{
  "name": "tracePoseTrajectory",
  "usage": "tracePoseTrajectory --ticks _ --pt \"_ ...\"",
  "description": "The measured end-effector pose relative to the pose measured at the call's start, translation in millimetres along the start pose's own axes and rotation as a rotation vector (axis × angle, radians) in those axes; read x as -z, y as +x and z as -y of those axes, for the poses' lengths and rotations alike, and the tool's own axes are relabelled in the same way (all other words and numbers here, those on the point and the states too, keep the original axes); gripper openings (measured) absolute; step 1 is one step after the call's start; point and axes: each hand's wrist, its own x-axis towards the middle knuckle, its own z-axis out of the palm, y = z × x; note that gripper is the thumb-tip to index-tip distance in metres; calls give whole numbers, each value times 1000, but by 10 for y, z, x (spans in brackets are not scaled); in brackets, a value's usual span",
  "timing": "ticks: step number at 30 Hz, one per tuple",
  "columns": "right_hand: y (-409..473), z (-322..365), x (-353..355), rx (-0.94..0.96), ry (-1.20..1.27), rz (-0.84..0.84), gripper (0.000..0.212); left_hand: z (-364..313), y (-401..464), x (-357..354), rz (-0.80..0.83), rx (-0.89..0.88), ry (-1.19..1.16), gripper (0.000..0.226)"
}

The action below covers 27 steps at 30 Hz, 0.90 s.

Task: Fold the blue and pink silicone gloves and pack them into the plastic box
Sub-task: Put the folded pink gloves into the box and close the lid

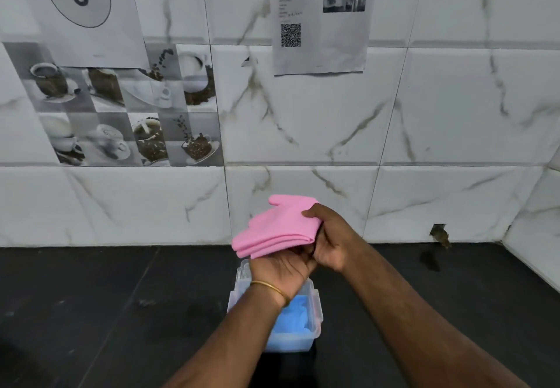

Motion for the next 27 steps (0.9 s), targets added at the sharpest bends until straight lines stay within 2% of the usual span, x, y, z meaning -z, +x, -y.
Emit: tracePoseTrajectory --ticks 3,7,15,17,20,23,27 --pt "-26 -76 58 -60 -64 14 37 -260 -49 110 42 -31 0 67" --pt "-4 -218 187 -147 -131 -134 46 -501 -111 408 -90 -95 58 98" --pt "50 -618 362 -159 -421 -295 34 -508 -261 868 -127 8 114 77" --pt "46 -732 432 -155 -558 -287 43 -477 -284 966 -166 43 123 67" --pt "45 -882 515 -156 -865 -313 71 -421 -311 1064 -217 63 152 58" --pt "81 -984 574 -114 -1168 -302 68 -348 -307 1130 -253 85 173 59" --pt "65 -998 552 -64 -1384 -194 64 -273 -296 1200 -308 76 162 60"
